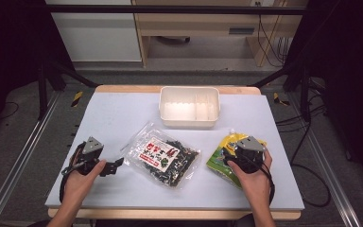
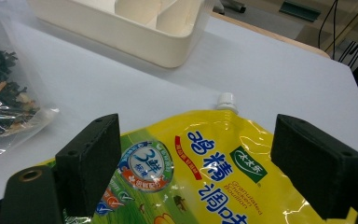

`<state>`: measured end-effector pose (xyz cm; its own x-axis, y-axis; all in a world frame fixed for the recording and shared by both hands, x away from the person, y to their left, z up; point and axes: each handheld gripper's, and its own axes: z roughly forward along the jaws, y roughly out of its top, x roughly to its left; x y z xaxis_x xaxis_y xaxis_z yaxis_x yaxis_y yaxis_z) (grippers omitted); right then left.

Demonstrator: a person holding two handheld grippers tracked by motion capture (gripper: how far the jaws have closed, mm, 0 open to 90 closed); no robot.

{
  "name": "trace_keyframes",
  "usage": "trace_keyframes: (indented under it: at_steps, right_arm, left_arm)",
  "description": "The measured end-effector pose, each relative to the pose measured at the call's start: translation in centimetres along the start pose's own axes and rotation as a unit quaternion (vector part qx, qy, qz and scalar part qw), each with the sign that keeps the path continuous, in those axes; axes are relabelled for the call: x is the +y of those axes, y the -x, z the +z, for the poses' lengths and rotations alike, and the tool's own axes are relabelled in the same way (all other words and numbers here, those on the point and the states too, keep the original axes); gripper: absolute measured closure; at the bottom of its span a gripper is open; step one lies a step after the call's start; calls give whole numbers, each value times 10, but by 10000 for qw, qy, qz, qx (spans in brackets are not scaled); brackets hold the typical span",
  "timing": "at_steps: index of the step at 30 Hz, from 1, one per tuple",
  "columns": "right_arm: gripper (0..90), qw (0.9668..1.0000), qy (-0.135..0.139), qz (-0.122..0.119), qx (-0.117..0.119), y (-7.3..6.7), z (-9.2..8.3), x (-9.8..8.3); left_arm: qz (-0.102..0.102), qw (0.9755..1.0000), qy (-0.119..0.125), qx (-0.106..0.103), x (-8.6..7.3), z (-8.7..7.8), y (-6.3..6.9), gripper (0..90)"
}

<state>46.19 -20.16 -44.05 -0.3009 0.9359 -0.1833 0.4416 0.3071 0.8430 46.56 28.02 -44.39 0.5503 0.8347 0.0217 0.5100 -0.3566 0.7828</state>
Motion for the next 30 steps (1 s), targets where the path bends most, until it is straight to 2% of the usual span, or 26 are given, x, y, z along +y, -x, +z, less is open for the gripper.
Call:
trace_keyframes:
  at_steps: [2, 3, 9, 18, 23, 30]
  right_arm:
    - [171, 10000, -20, -3, 2, 0, 0, 0]
    - [173, 10000, -14, -3, -6, 0, 0, 0]
    - [174, 9999, 12, 102, -73, 6, -2, -2]
    - [177, 9999, -1, 117, -104, 8, -3, -3]
    - [180, 9999, 2, 108, -93, 7, -3, -3]
    - [183, 9999, -5, 107, -101, 8, -2, -3]
  left_arm:
    - [10, 10000, -2, 40, 0, 1, 2, 44]
    - [86, 9999, -55, 28, 0, 1, 3, 44]
    - [106, 9998, -179, 32, -1, 2, 7, 53]
    - [-102, 9989, -459, -8, 0, 11, 14, 79]
    - [-229, 9986, -474, 11, -1, 15, 14, 103]
    - [-287, 9984, -477, 67, -1, 16, 15, 200]
